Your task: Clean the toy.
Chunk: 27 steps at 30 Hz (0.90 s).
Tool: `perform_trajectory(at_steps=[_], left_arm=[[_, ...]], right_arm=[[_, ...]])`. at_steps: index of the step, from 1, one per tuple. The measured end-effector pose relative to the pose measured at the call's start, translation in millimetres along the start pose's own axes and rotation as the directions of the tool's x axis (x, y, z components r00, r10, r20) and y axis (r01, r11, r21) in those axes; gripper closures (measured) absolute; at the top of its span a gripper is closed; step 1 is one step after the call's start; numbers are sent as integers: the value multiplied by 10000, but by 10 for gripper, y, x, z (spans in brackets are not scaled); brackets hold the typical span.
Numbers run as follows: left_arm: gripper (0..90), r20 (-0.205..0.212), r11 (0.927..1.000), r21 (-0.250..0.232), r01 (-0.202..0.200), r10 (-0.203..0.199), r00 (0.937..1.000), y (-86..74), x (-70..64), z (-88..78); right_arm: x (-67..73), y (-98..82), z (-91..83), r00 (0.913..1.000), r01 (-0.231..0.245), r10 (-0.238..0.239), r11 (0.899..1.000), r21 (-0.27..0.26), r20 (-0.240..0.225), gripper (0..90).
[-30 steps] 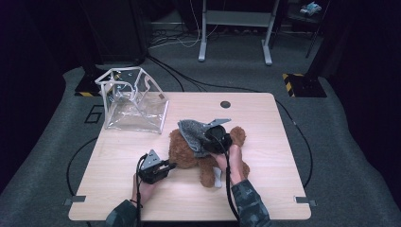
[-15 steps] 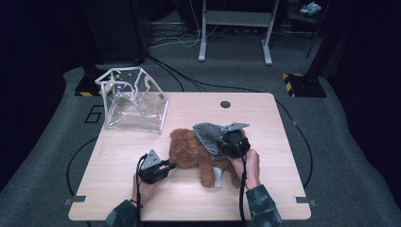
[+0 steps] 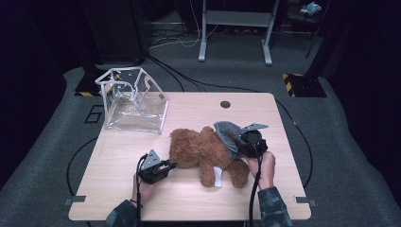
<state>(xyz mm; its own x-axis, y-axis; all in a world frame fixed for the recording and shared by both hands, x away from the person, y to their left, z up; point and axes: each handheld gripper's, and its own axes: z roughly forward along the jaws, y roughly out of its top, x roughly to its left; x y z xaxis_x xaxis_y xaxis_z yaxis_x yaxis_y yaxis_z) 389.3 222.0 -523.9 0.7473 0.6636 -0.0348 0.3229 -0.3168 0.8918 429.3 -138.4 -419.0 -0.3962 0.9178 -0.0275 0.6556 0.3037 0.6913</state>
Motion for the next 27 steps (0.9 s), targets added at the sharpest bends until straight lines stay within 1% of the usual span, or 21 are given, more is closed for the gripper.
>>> perform_trajectory(at_steps=[3,5,6,7,8,10,12,14,17,18,20,21,22,24,27], left_arm=[[764,7,10000,-12,11,-11,10000,-1,2,0],[765,-16,10000,2,6,-6,10000,0,1,0],[765,-8,10000,1,9,-9,10000,0,1,0],[765,-13,10000,5,11,-11,10000,0,1,0],[765,-16,10000,6,4,-4,10000,0,1,0],[765,-13,10000,6,7,-7,10000,0,1,0],[765,-12,10000,4,3,-3,10000,0,1,0],[765,-3,10000,-7,7,-7,10000,-1,1,0],[765,0,10000,-4,2,-2,10000,0,2,0],[765,-10,10000,6,-1,1,10000,0,1,-1],[765,-10,10000,6,2,-2,10000,0,1,-1],[765,1,10000,-2,9,-9,10000,-1,2,0],[765,3,10000,-7,9,-9,10000,-1,2,0],[765,-3,10000,-26,13,-13,10000,-1,0,1],[764,33,10000,-2,-4,4,10000,0,-1,0]], right_arm=[[-50,0,-22,9998,-181,181,9998,-89,4,774],[-46,29,-85,9996,-273,270,9991,-324,-114,774],[-28,52,-122,9998,-183,178,9985,-522,-114,774],[2,81,-166,9999,-123,115,9977,-666,-127,774],[38,112,-205,9996,-97,73,9964,-838,-290,774],[136,178,-261,9982,286,-345,9931,-1141,-497,773],[270,243,-279,9944,514,-624,9907,-1258,-857,773],[421,296,-239,9896,767,-910,9891,-1260,-1118,773],[626,344,-105,9810,1106,-1250,9886,-1018,-1485,773],[686,350,-55,9784,1205,-1328,9890,-854,-1584,772],[775,349,42,9751,1488,-1581,9864,-698,-1556,771],[800,344,83,9737,1535,-1610,9864,-580,-1613,771],[812,336,119,9736,1598,-1658,9859,-505,-1567,771],[803,318,160,9745,1598,-1651,9861,-464,-1520,772],[758,294,144,9762,1481,-1532,9880,-443,-1534,772]])
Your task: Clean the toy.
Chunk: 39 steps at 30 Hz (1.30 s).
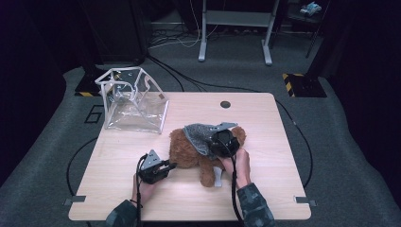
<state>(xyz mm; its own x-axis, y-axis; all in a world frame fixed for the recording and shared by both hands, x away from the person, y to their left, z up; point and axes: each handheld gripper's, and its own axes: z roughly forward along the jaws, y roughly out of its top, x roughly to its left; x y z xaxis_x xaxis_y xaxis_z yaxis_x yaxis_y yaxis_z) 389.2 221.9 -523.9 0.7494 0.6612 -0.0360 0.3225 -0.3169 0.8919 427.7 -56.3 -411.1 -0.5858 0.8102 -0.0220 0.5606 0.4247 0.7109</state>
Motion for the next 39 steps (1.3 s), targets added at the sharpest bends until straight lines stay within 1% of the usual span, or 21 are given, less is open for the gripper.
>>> perform_trajectory(at_steps=[3,4,9,13,15,16,17,19,20,21,22,23,24,25,27,29,32,33,37,38,39], left_arm=[[765,-21,10000,-25,8,-8,10000,-1,0,1],[764,-2,10000,2,4,-4,10000,0,1,0],[763,-7,10000,-46,19,-19,10000,-2,1,1],[763,-6,10000,-46,15,-15,10000,-2,2,1],[763,-39,10000,-78,24,-25,10000,-3,0,4],[762,-59,9999,-104,28,-29,10000,-4,-1,6],[763,-9,10000,-47,20,-20,10000,-1,1,2],[763,-10,10000,-47,19,-19,10000,-2,1,2],[763,-11,10000,-50,21,-21,10000,-2,1,2],[763,-13,10000,-43,19,-19,10000,-1,2,1],[763,-13,10000,-43,19,-19,10000,-1,2,1],[763,-15,10000,-44,20,-20,10000,-2,1,1],[762,-18,10000,-44,23,-23,10000,-2,2,1],[762,-34,10000,-59,48,-48,10000,-2,0,3],[763,-66,10000,-73,36,-36,10000,-3,1,7],[762,-84,10000,-62,17,-18,10000,-1,1,6],[763,-58,10000,-29,13,-13,10000,0,2,4],[763,-79,10000,-57,29,-30,10000,-2,1,6],[763,-83,10000,-56,14,-14,10000,-1,1,6],[763,-82,10000,-58,16,-16,10000,-1,1,7],[763,-77,10000,-60,18,-19,10000,-1,1,7]], right_arm=[[-61,-42,-50,9998,-19,18,10000,31,216,772],[-83,-57,-69,9996,-142,141,9999,48,238,772],[-239,-150,-160,9977,-440,439,9990,4,516,772],[-346,-222,-207,9962,-539,536,9985,26,688,772],[-385,-249,-239,9939,-666,657,9978,75,883,771],[-407,-259,-250,9933,-602,595,9982,42,994,771],[-445,-289,-279,9900,-827,813,9965,75,1152,771],[-470,-304,-284,9898,-818,806,9966,55,1177,771],[-519,-344,-293,9865,-931,909,9956,94,1365,770],[-530,-362,-296,9837,-1087,1053,9940,149,1459,770],[-530,-362,-296,9837,-1087,1053,9940,149,1459,770],[-544,-379,-296,9813,-1083,1029,9938,245,1624,770],[-552,-393,-293,9770,-1112,1045,9935,258,1860,769],[-554,-393,-298,9777,-1062,1003,9941,222,1847,769],[-526,-376,-336,9772,-1059,1032,9944,47,1854,771],[-487,-342,-383,9792,-909,932,9956,-210,1805,771],[-374,-261,-447,9863,-704,799,9951,-699,1442,771],[-326,-231,-449,9894,-543,640,9956,-761,1302,771],[-97,-117,-362,9973,-169,224,9969,-774,702,771],[-43,-93,-322,9987,-33,72,9970,-780,498,771],[19,-72,-278,9990,137,-108,9975,-692,426,771]])
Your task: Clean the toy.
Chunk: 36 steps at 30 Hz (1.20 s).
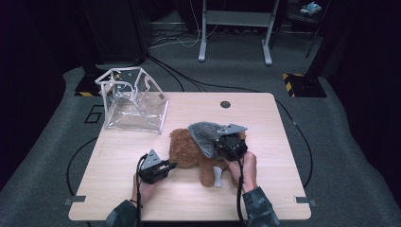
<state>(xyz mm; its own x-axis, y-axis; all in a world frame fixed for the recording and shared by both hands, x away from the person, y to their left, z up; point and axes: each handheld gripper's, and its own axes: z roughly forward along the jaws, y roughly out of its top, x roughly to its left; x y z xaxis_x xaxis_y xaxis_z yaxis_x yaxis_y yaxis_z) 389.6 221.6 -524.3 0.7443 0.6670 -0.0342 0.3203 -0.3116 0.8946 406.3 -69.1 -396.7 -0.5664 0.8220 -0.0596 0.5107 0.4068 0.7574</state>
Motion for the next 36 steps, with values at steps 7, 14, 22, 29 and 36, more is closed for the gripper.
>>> perform_trajectory(at_steps=[7,14,22,29,36], left_arm=[[763,-12,10000,14,36,-36,10000,1,1,1],[763,82,10000,93,-7,7,10000,4,1,-3],[763,13,10000,-2,10,-10,10000,1,0,2],[764,75,10000,76,-10,10,10000,4,2,-2],[764,5,10000,-3,10,-10,10000,1,-2,3]], right_arm=[[267,-19,324,9954,928,-910,9936,646,-297,772],[158,-150,273,9960,814,-781,9933,817,-423,774],[-90,-348,99,9999,114,-106,9944,1049,-88,774],[-324,-548,-21,9977,-466,401,9912,1242,538,774],[-491,-683,-64,9876,-1060,860,9825,1531,1316,771]])
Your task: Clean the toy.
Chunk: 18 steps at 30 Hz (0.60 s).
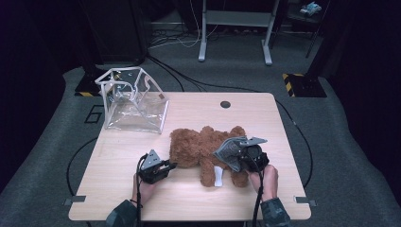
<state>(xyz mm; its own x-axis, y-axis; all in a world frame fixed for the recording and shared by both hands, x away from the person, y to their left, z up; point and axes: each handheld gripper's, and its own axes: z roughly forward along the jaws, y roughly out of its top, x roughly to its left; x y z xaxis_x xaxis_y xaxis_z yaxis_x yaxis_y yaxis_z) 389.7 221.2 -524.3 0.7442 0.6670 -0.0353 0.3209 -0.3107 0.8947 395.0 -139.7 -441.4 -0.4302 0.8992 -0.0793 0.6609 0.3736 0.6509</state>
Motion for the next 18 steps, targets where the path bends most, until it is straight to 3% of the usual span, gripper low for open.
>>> perform_trajectory(at_steps=[4,8,12,15,18], left_arm=[[764,-15,10000,4,15,-15,10000,0,2,-1],[764,64,10000,93,19,-19,10000,3,1,-4],[765,25,10000,59,30,-30,10000,2,-2,0],[765,72,9999,98,22,-22,10000,3,2,-5],[765,-8,10000,4,49,-49,10000,-1,-2,1]], right_arm=[[52,50,-106,10000,11,-9,9994,-339,54,771],[185,166,-238,9986,186,-241,9931,-1160,-468,772],[392,338,-277,9914,665,-848,9824,-1745,-998,771],[556,451,-172,9848,1039,-1244,9811,-1633,-1212,771],[662,479,6,9806,1380,-1519,9838,-1146,-1237,771]])
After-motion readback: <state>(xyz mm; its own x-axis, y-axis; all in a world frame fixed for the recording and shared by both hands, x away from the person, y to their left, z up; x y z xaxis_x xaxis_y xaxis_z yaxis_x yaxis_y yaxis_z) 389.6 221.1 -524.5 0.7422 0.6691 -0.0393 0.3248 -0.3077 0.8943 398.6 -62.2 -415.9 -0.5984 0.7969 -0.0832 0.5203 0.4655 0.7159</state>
